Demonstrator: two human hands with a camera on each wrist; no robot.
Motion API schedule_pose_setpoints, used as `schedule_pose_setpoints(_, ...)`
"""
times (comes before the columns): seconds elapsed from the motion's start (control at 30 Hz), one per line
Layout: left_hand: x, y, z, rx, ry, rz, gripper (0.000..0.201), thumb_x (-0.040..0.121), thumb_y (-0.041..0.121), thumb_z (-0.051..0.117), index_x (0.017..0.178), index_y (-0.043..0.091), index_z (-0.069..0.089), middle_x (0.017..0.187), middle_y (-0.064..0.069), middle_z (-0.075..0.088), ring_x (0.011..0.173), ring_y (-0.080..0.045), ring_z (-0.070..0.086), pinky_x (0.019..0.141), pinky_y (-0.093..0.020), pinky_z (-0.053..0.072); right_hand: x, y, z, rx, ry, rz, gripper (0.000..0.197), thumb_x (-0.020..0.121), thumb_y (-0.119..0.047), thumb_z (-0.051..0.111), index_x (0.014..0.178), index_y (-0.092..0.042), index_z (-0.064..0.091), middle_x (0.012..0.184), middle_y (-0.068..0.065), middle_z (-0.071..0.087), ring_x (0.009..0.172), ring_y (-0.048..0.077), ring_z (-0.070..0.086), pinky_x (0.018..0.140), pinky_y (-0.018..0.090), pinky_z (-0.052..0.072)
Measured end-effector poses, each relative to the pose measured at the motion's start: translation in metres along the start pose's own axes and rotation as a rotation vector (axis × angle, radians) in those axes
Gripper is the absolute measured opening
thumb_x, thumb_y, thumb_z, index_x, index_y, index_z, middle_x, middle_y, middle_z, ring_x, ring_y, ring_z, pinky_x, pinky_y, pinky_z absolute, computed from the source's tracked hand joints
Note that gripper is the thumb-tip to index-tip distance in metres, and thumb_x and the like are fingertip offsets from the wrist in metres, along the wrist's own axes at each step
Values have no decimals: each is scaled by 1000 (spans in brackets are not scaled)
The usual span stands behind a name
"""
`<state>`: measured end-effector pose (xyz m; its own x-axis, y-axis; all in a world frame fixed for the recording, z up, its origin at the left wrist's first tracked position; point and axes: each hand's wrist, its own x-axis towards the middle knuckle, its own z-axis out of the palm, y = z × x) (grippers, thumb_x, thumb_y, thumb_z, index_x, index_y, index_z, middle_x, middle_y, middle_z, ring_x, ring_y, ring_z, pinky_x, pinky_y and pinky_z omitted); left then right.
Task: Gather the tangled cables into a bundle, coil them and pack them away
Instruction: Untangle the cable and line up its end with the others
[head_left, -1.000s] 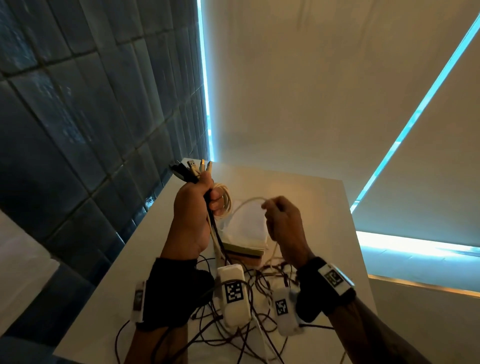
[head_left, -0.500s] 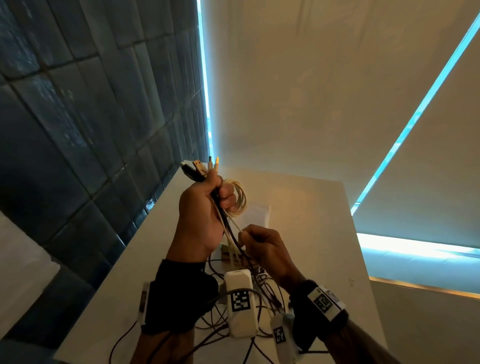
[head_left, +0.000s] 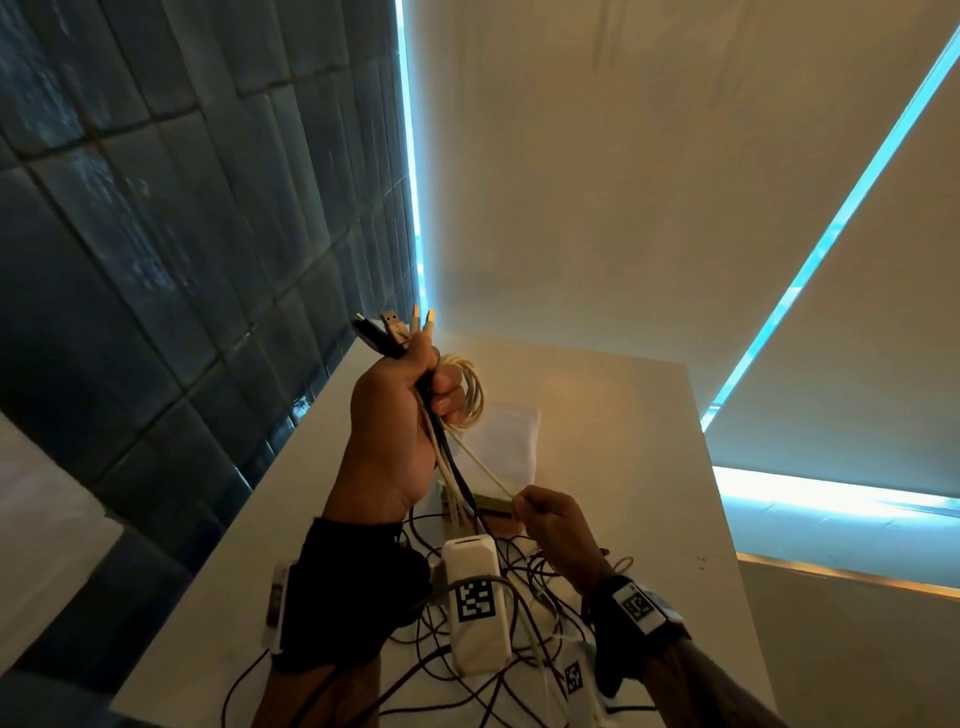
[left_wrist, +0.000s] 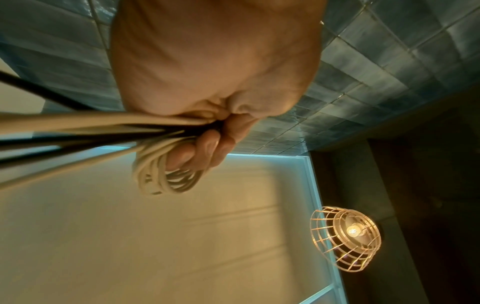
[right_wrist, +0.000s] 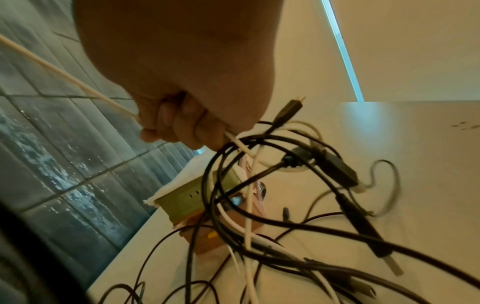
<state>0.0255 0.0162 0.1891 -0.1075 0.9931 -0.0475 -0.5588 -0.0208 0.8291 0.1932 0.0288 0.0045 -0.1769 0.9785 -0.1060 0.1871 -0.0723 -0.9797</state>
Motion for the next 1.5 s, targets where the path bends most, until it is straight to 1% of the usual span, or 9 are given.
schedule_pose_setpoints(0.2, 8, -13, -12, 240, 86, -43, 41, 102, 22, 37, 62, 14, 39, 47, 5, 42, 40, -9, 33, 50, -27, 26, 13, -36, -7, 48, 278, 37, 19, 90, -15, 58, 75, -6, 67, 58, -1, 53, 51, 10, 42, 47, 25, 35)
schedule_pose_setpoints(0.3, 8, -19, -11, 287, 127, -71, 41, 102, 21, 38, 62, 14, 39, 47, 4, 41, 39, -10, 32, 51, -28, 24, 6, -81, -7, 299, 226, -99, 17, 92, -10, 56, 83, 3, 61, 54, -1, 41, 45, 10, 31, 41, 21, 25)
schedule_pose_setpoints(0.43, 8, -27, -1, 370, 234, -98, 39, 101, 27, 41, 67, 10, 47, 53, -4, 51, 43, -12, 41, 50, -27, 34, -9, -121, 4, 340, 108, -352, 16, 96, -8, 52, 86, 4, 58, 57, 0, 42, 48, 10, 32, 44, 19, 29)
schedule_pose_setpoints(0.57, 5, -28, 3, 199, 189, -170, 36, 100, 27, 43, 75, 7, 58, 61, -5, 68, 61, -20, 59, 69, -35, 49, -16, -125, 14, 350, -25, -470, 22, 98, -6, 49, 80, 4, 58, 59, 1, 45, 51, 10, 35, 48, 18, 31)
schedule_pose_setpoints(0.73, 4, -19, 1, -114, 46, -114, 34, 100, 25, 37, 69, 12, 43, 62, -3, 50, 57, -17, 46, 59, -29, 39, -10, -92, 8, 228, -149, -360, 29, 99, -10, 47, 74, 2, 57, 57, -3, 43, 51, 5, 34, 50, 14, 31)
schedule_pose_setpoints(0.93, 0, -16, 3, -83, 0, -27, 33, 100, 19, 36, 69, 13, 38, 58, -1, 40, 54, -13, 37, 53, -24, 33, 5, -44, 0, 60, -126, -268, 32, 99, -16, 48, 69, -13, 55, 61, -9, 49, 59, 4, 41, 58, 17, 35)
schedule_pose_setpoints(1.13, 1, -13, -2, -141, -36, 6, 35, 99, 24, 37, 66, 14, 40, 61, 0, 43, 53, -13, 43, 58, -26, 38, 9, -24, -2, 90, -129, -216, 38, 99, -23, 48, 67, -3, 50, 65, 1, 41, 63, 11, 39, 61, 22, 35)
schedule_pose_setpoints(1.37, -2, -10, -3, -98, -26, 33, 34, 99, 23, 37, 66, 15, 39, 60, 1, 44, 50, -11, 34, 52, -24, 31, 13, 12, -1, 31, -95, -82, 34, 99, -15, 50, 66, -9, 55, 62, -4, 50, 62, 6, 51, 65, 24, 45)
schedule_pose_setpoints(1.5, 0, -13, -5, 144, 28, -17, 30, 100, 19, 38, 71, 14, 40, 56, 1, 46, 46, -11, 34, 51, -27, 30, 20, 3, -7, -66, 89, -21, 32, 94, -12, 55, 63, -14, 62, 59, -8, 53, 54, 3, 46, 57, 22, 39)
